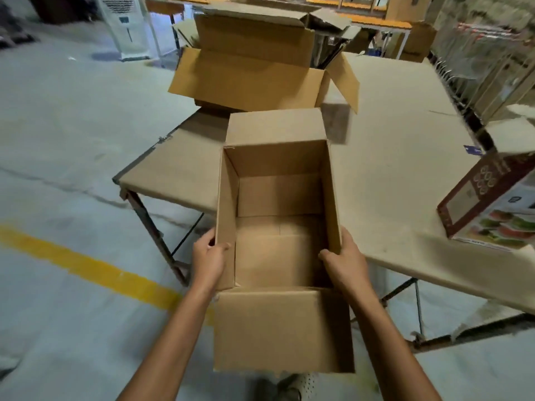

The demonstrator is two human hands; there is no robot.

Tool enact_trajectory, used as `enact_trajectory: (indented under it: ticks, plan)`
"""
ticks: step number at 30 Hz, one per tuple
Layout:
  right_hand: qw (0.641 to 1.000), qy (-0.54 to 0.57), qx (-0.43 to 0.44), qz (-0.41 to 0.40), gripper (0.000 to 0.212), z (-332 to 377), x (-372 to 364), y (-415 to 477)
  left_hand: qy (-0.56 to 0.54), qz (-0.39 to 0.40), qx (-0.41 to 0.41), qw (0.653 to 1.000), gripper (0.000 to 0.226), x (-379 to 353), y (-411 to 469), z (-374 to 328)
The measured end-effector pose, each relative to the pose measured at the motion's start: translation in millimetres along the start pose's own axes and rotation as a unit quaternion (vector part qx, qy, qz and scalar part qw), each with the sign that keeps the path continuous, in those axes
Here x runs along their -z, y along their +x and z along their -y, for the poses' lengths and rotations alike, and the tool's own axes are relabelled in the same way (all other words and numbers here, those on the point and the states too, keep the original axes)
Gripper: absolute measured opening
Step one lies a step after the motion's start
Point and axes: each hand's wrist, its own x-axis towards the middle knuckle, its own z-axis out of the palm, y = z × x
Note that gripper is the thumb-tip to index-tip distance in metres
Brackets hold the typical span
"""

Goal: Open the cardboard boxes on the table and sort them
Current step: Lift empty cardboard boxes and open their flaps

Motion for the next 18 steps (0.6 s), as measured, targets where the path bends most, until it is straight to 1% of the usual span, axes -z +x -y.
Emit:
enact_trajectory:
  ticks: [2,4,7,10,15,18]
  plan:
    - [0.999,-0.004,0.041,0.029,0.068,20,-25,-23,-0.036,-0.050,0.026,0.998,0.034,46,-15,14]
    - [0.994,-0.015,0.091,0.062,0.068,43,-50,-41,-0.072,-0.096,0.041,0.992,0.038,92,-24,26]
    - [0.981,-0.029,0.135,0.134,0.075,79,-89,-65,-0.113,-0.141,0.062,0.982,0.033,159,-35,37]
    - [0.962,-0.035,0.187,0.198,0.079,108,-134,-86,-0.141,-0.173,0.082,0.971,0.032,216,-47,41]
    - [0.940,-0.040,0.220,0.257,0.064,141,-221,-98,-0.142,-0.205,0.116,0.962,0.036,292,-49,60]
    - [0.929,-0.051,0.228,0.286,0.061,164,-270,-92,-0.132,-0.229,0.138,0.955,0.034,327,-37,70]
